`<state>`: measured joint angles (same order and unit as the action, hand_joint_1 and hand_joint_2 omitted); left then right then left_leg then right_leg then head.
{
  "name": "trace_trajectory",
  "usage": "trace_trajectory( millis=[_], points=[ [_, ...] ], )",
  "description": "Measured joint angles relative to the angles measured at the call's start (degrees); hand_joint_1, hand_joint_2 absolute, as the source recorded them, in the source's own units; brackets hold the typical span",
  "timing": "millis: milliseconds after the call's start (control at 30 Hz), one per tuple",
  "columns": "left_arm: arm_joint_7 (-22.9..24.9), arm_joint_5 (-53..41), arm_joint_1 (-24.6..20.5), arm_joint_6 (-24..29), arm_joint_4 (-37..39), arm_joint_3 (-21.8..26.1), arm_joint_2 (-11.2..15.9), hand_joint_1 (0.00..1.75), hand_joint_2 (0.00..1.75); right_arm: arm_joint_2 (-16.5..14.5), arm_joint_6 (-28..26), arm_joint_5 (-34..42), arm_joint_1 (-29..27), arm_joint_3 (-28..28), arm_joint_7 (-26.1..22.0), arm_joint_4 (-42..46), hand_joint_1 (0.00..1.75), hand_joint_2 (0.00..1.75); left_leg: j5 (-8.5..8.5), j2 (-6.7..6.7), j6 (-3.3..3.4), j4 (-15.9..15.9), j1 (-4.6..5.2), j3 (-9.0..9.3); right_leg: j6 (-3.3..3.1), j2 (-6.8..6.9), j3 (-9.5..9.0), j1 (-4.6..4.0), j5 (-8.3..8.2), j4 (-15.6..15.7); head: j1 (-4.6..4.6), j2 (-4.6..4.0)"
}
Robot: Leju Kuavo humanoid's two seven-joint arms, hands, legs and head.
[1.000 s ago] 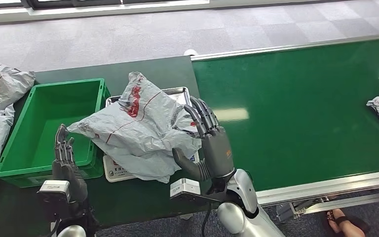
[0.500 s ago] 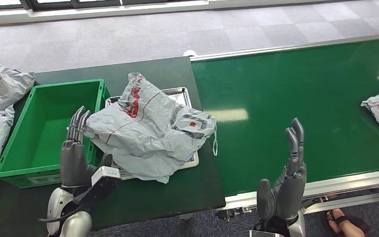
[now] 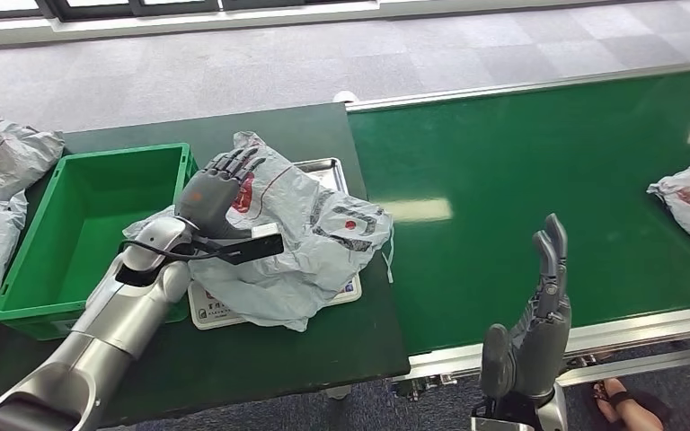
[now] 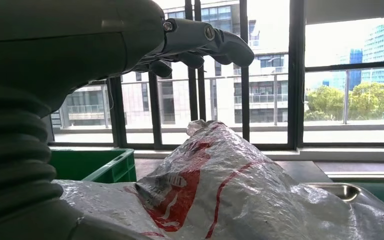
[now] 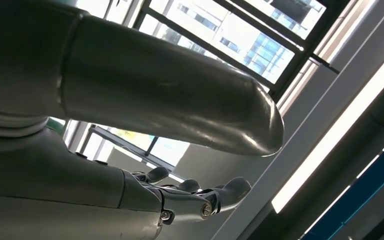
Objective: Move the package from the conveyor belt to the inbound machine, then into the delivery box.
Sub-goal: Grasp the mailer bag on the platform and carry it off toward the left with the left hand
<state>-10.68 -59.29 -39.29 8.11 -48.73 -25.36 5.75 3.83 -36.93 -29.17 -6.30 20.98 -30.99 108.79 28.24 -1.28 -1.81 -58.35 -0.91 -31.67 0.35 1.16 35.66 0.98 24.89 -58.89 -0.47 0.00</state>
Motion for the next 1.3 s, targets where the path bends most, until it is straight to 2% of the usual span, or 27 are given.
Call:
trace_trajectory(
  millis=[233,567,767,933,1000,1033,1100,1133,1167,1200,1300],
  points=[
    [-0.11,-0.04,-3.36,0.02,7.17,-2.16,0.0,0.0,1.75,0.42,-0.17,0.01,0.11,0.0,-0.02,-0.35,0.0,0.0,0.0,0.0,0.0,0.01,-0.01,-0.11,-0.02,-0.08,0.16,-0.02,0.02,0.0,-0.01,0.0],
    [-0.21,-0.15,-4.43,-0.39,9.82,-2.54,0.0,0.0,1.75,0.65,-0.19,0.06,0.2,0.0,-0.02,-0.46,0.0,0.0,0.0,0.01,0.0,0.01,-0.01,-0.14,-0.02,-0.07,0.18,-0.02,0.02,0.0,-0.01,0.0],
    [-2.37,0.1,-7.26,-7.32,12.96,-6.03,-0.57,0.0,1.75,0.87,-0.17,0.29,0.23,0.0,-0.33,-0.82,0.0,0.0,0.0,0.02,0.0,0.01,-0.01,-0.14,-0.02,-0.07,0.19,-0.02,0.02,0.0,-0.02,0.0],
    [-3.65,0.62,-11.15,-13.0,18.51,-11.12,-2.77,0.0,1.75,0.94,0.2,0.98,0.8,0.1,-1.24,-2.19,0.0,0.0,-0.02,0.15,0.0,0.01,0.0,-0.19,-0.01,0.05,0.14,0.0,0.02,0.0,-0.01,0.0],
    [-4.63,0.4,-12.33,-16.49,20.48,-13.23,-3.61,0.24,1.75,0.93,0.31,1.1,1.48,0.28,-1.44,-3.03,0.0,0.0,-0.01,0.17,0.01,0.01,0.01,-0.17,0.0,0.08,0.05,0.01,0.03,0.01,-0.01,0.0],
    [-5.42,-0.07,-12.86,-18.79,21.34,-14.34,-4.03,0.47,1.75,0.91,0.41,1.14,1.83,0.38,-1.51,-3.51,0.0,0.0,0.0,0.21,0.02,0.02,0.01,-0.15,0.02,0.12,-0.04,0.02,0.06,0.01,0.0,0.0],
    [-7.3,-1.46,-13.79,-22.86,22.98,-16.88,-4.57,1.17,1.75,0.67,0.61,1.19,2.51,0.69,-1.63,-4.81,0.0,0.0,0.15,0.3,0.03,0.06,0.01,-0.07,0.06,0.2,-0.4,0.04,0.25,0.01,0.0,0.0],
    [-8.11,-1.99,-14.17,-23.84,23.74,-18.21,-4.68,1.45,1.75,0.47,0.64,1.17,2.83,0.94,-1.68,-5.52,0.0,0.0,0.29,0.3,0.05,0.09,0.01,0.12,0.08,0.2,-0.67,0.06,0.4,0.02,0.0,0.0],
    [-8.77,-2.32,-14.47,-24.31,24.45,-19.47,-4.72,1.67,1.75,0.26,0.63,1.11,3.11,1.21,-1.74,-6.2,0.0,0.0,0.44,0.31,0.07,0.13,0.01,0.35,0.08,0.2,-0.97,0.07,0.58,0.02,-0.01,0.0],
    [-9.38,-2.5,-14.73,-24.51,25.07,-20.71,-4.75,1.73,1.75,0.05,0.63,1.06,3.34,1.51,-1.8,-6.8,0.0,0.0,0.55,0.31,0.1,0.16,0.01,0.65,0.1,0.23,-1.28,0.07,0.73,0.03,-0.01,0.0],
    [-10.71,-2.75,-15.11,-24.87,26.23,-23.31,-4.7,1.75,1.75,-0.35,0.76,0.99,3.97,2.06,-1.8,-7.81,0.0,0.0,0.72,0.36,0.13,0.2,0.0,1.18,0.12,0.32,-1.85,0.07,0.98,0.02,-0.01,0.0]
  ],
)
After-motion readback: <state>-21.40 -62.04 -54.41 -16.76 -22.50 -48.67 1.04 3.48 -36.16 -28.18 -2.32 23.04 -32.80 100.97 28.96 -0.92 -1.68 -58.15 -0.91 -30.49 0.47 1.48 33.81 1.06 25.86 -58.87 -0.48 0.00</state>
